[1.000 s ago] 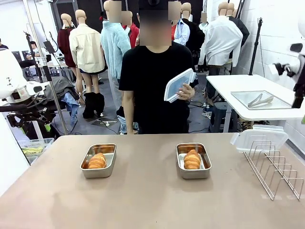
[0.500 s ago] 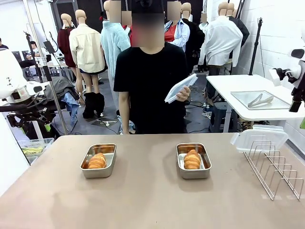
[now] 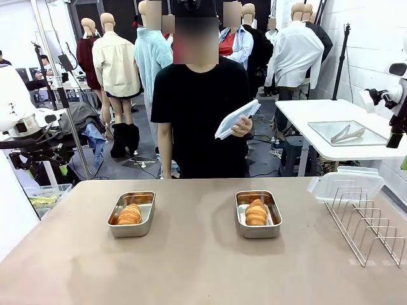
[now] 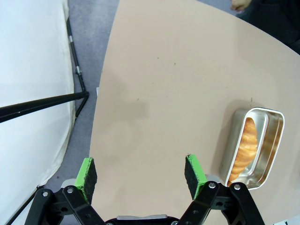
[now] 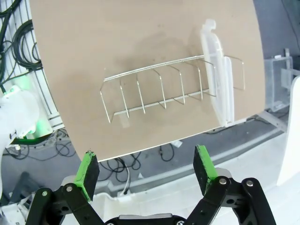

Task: Place the bread in airtight containers.
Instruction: Pick up one Airtight Container lid and hand it to the human.

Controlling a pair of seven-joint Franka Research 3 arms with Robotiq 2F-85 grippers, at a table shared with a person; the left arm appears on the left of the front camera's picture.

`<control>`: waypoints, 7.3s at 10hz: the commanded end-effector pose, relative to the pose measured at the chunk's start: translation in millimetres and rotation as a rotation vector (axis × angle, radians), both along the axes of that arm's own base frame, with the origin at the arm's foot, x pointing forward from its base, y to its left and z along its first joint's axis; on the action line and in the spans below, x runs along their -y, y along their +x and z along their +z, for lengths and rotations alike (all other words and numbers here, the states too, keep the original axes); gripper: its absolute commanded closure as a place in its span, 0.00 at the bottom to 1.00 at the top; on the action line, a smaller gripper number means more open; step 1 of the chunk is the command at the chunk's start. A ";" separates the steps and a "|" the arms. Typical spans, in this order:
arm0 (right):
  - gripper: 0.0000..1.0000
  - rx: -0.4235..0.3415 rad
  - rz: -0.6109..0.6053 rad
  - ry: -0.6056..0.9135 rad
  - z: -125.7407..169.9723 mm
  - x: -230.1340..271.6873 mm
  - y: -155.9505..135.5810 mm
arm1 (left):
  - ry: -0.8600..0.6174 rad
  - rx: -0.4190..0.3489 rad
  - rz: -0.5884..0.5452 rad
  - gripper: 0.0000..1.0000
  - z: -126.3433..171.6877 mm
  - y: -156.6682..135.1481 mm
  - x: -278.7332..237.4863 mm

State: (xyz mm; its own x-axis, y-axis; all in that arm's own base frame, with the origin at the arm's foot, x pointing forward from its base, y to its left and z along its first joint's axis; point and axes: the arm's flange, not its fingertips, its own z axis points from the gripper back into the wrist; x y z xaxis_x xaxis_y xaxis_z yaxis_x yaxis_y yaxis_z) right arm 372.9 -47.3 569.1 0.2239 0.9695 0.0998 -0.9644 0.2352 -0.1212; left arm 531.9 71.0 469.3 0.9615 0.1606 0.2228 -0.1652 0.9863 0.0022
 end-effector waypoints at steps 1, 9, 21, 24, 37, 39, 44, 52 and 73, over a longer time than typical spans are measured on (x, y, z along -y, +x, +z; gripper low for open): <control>0.00 -0.013 -0.014 -0.019 0.8 -2.7 -0.3 | -0.001 -0.003 0.008 0.03 1.1 -1.2 -1.0; 0.00 -0.013 -0.014 -0.019 0.8 -2.7 -0.3 | -0.001 -0.003 0.008 0.03 1.1 -1.2 -1.0; 0.00 -0.013 -0.014 -0.019 0.8 -2.7 -0.3 | -0.001 -0.003 0.008 0.03 1.1 -1.2 -1.0; 0.00 -0.013 -0.014 -0.019 0.8 -2.7 -0.3 | -0.001 -0.003 0.008 0.03 1.1 -1.2 -1.0; 0.00 -0.013 -0.014 -0.019 0.8 -2.7 -0.3 | -0.001 -0.003 0.008 0.03 1.1 -1.2 -1.0; 0.00 -0.013 -0.014 -0.019 0.8 -2.7 -0.3 | -0.001 -0.003 0.008 0.03 1.1 -1.2 -1.0; 0.00 -0.013 -0.014 -0.019 0.8 -2.7 -0.3 | -0.001 -0.003 0.008 0.03 1.1 -1.2 -1.0; 0.00 -0.013 -0.014 -0.019 0.8 -2.7 -0.3 | -0.001 -0.003 0.008 0.03 1.1 -1.2 -1.0; 0.00 0.032 0.071 -0.146 -20.2 -19.6 38.6 | -0.001 -0.003 0.008 0.03 1.1 -1.2 -1.0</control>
State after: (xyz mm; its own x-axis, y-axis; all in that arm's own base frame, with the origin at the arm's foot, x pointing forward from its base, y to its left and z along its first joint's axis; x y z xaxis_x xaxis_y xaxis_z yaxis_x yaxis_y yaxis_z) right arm 390.8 -29.6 556.6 0.1557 0.9875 0.0242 -0.9775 0.1575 -0.1400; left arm 531.9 70.9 469.3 0.9616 0.1604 0.2228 -0.1650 0.9863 0.0022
